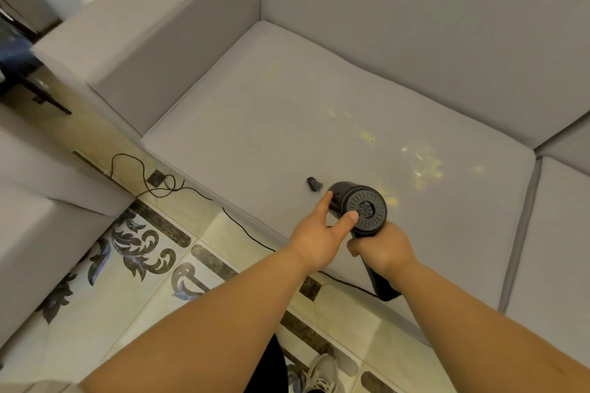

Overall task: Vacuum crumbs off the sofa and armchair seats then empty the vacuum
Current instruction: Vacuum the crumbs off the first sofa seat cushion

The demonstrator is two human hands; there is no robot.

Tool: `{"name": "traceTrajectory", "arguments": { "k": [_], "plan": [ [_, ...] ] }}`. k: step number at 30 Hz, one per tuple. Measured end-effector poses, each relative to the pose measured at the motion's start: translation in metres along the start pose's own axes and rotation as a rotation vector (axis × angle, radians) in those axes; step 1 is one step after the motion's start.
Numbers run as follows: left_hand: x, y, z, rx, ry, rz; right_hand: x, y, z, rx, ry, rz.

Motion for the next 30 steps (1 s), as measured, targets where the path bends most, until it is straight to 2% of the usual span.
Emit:
{"name": "traceTrajectory", "arguments": {
  "k": [4,7,12,17,20,25,30],
  "plan": [
    [-0.007,-0.004,0.027,-0.035,0.066,0.007,-0.011,-0.019,-0.023,-0.051,-0.092,0.037],
    [-0.008,-0.017,0.037,-0.101,0.056,0.044,-0.014,-0.018,-0.037,-0.042,-0.139,0.017],
    [-0.001,-0.013,0.012,-0.072,0.011,0.04,-0.008,-0.002,-0.017,0.035,-0.078,-0.027],
    [-0.002,0.009,0.005,-0.021,0.011,0.032,-0.001,-0.014,0.004,0.089,-0.024,-0.01],
    [0.005,0.014,0.024,-0.022,0.077,0.004,0.0,-0.032,-0.006,0.055,-0.04,0.032],
    [0.008,-0.001,0.081,-0.058,0.225,-0.001,-0.008,-0.074,-0.055,0.007,-0.168,0.127],
    [-0.002,-0.021,0.106,-0.066,0.162,0.073,-0.021,-0.08,-0.084,0.058,-0.173,0.121]
  ]
}}
Point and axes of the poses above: each hand's wrist, its own x-axis away from the middle knuckle, its own z-axis out of the back of the hand, y = z × x, the point moved 1 cm from there along -x, towards the middle knuckle, and after that the axes turned 2 degrees about -z, right-handed, at the moved point
